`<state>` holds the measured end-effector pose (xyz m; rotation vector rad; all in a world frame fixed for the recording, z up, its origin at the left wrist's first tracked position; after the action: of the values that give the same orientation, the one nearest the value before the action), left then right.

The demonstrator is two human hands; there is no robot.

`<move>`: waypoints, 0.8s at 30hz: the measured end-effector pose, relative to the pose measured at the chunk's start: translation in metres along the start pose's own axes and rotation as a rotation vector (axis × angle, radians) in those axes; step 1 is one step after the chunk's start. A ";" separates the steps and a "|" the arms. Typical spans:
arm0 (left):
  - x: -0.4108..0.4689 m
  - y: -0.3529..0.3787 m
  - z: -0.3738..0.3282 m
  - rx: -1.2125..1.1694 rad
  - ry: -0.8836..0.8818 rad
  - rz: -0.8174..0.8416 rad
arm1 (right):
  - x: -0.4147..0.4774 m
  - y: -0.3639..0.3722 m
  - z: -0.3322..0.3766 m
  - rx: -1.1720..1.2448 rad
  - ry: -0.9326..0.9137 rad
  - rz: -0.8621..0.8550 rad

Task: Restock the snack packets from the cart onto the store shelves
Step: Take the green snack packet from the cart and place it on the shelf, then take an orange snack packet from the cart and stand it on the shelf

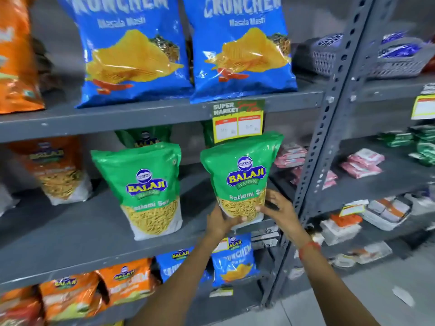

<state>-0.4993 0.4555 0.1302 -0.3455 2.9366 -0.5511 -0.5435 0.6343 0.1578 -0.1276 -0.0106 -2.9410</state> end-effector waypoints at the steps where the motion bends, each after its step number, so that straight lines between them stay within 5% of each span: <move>1: 0.011 0.006 0.001 0.018 -0.007 0.012 | 0.004 -0.004 -0.002 0.005 0.013 -0.005; 19: 0.042 0.031 -0.010 0.198 -0.016 0.024 | 0.035 0.011 -0.037 -0.058 0.126 -0.060; 24: 0.004 0.005 0.000 0.236 0.064 -0.094 | -0.009 0.056 -0.021 -0.204 -0.113 -0.507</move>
<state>-0.5040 0.4587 0.1280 -0.4464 2.8828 -0.9275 -0.5251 0.5813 0.1363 -0.3713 0.2814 -3.4280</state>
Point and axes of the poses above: each hand's wrist, its own x-axis towards the middle knuckle, its own y-axis out of the palm, z = x × y, the point moved 2 cm from there along x, towards the middle knuckle, and after that the axes turned 12 degrees about x, right-handed, at the moved point
